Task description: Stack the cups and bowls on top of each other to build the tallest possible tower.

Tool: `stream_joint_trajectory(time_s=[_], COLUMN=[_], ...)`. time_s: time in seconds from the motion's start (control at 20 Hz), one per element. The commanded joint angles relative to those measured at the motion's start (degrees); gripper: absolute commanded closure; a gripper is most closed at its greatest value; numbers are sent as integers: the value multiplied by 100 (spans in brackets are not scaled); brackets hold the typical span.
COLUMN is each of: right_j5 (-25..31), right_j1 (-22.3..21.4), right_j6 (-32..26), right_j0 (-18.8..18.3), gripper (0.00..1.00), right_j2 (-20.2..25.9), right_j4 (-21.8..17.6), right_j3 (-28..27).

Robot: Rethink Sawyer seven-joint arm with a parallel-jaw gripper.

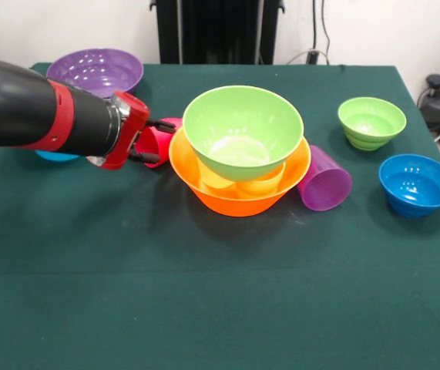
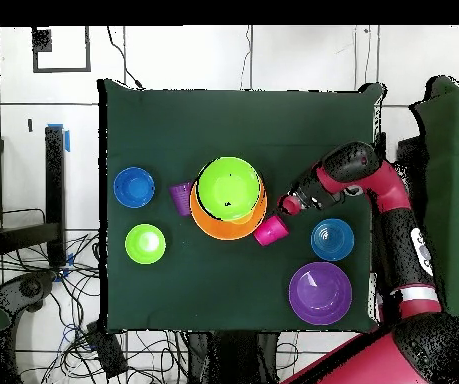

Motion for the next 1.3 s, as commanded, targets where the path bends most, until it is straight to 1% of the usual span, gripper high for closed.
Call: stream_joint_trajectory(time_s=[0.05, 0.4, 0.9, 1.1, 1.2, 1.3], right_j5=[-257, -153, 38, -94, -162, -242], right_j1=[-160, -257, -299, -279, -269, -273], right_j6=[-177, -215, -467, -447, -493, -478], right_j0=[203, 212, 289, 270, 257, 215], gripper=[0, 0, 0, 0, 0, 0], right_j2=[-445, -475, -583, -618, -695, -713], right_j4=[-23, 10, -54, -42, -146, -140], right_j3=[151, 126, -124, 3, 95, 200])
